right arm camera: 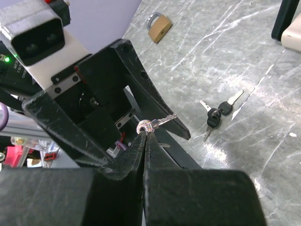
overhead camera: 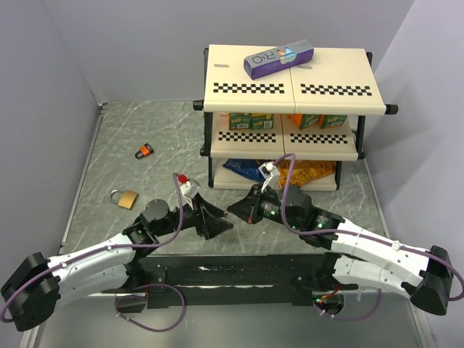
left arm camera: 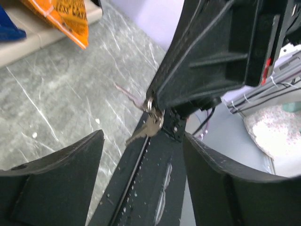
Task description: Unlock with the key
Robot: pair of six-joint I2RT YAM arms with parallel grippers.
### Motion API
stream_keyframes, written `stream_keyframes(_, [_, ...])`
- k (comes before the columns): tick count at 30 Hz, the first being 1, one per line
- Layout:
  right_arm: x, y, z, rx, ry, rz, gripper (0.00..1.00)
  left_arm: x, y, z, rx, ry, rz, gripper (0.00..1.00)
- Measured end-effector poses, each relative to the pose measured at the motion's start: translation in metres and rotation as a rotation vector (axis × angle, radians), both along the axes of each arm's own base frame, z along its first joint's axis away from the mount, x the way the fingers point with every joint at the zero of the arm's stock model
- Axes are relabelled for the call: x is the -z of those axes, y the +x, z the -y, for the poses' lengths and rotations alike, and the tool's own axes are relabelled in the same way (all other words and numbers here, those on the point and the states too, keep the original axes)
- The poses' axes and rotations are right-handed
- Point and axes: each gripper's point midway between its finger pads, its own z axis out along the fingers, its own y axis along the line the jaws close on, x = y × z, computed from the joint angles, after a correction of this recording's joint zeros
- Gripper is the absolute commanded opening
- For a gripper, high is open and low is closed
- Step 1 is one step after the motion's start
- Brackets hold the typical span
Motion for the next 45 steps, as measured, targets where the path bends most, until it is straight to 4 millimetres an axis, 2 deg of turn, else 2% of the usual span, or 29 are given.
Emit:
stream_keyframes(4, [-0.001,-0.002,0.000,-0.007,0.015,0.000,0.00,-0.008,0.005,0.001,-0.022,-0.030,0.026,0.73])
stream_keyframes(7, [-0.002,-0.001,0.001,-0.005,0.019,0.001,0.00,-0.013,0.007,0.003,-0.028,-0.050,0.041,0.66])
stream_keyframes(9, [-0.003,-0.001,0.001,-0.003,0.022,0.003,0.00,-0.013,0.008,0.005,-0.027,-0.053,0.041,0.59])
stream_keyframes(13, [-0.004,0.002,0.003,0.006,0.027,0.006,0.00,-0.003,0.008,0.009,-0.016,-0.035,0.013,0.56])
stream_keyframes(14, [-0.003,0.002,0.003,0.008,0.027,0.004,0.00,-0.001,0.008,0.010,-0.013,-0.031,0.007,0.50])
stream_keyframes(19, [-0.003,0.004,0.005,0.015,0.031,0.005,0.00,-0.001,0.006,0.011,-0.003,-0.033,-0.001,0.30])
stream_keyframes(20, [-0.003,0.004,0.005,0.015,0.030,0.005,0.00,-0.001,0.005,0.011,-0.002,-0.033,-0.003,0.21])
stream_keyframes(22, [-0.002,0.004,0.005,0.018,0.029,0.004,0.00,-0.003,0.004,0.011,0.001,-0.036,0.003,0.13])
stream_keyframes(23, [-0.002,0.005,0.006,0.020,0.028,0.005,0.00,-0.004,0.004,0.010,0.002,-0.039,0.005,0.03])
stream_keyframes(28, [0.000,0.007,0.007,0.030,0.026,0.000,0.00,-0.009,-0.001,0.008,0.018,-0.047,0.012,0.01])
stream_keyframes(30, [0.001,0.006,0.007,0.027,0.020,-0.002,0.09,-0.007,-0.003,0.007,0.018,-0.037,0.005,0.01])
stream_keyframes(31, [0.003,0.006,0.008,0.024,0.012,-0.002,0.24,-0.006,-0.003,0.006,0.018,-0.027,-0.001,0.01])
stream_keyframes(33, [0.007,0.005,0.009,0.016,-0.009,0.005,0.40,-0.003,-0.004,0.005,0.018,0.009,-0.026,0.01])
stream_keyframes(34, [0.010,0.007,0.012,0.021,-0.029,0.018,0.53,-0.002,-0.004,0.005,0.019,0.031,-0.042,0.01])
stream_keyframes(37, [0.013,0.007,0.017,0.004,-0.064,0.059,0.64,0.001,-0.008,0.005,0.040,0.102,-0.090,0.01])
stream_keyframes(41, [0.002,-0.004,0.020,-0.077,-0.070,0.162,0.63,0.004,-0.023,0.003,0.111,0.166,-0.157,0.01])
stream_keyframes(45, [-0.004,-0.025,0.016,-0.228,-0.068,0.246,0.57,0.022,-0.048,-0.004,0.220,0.235,-0.247,0.01])
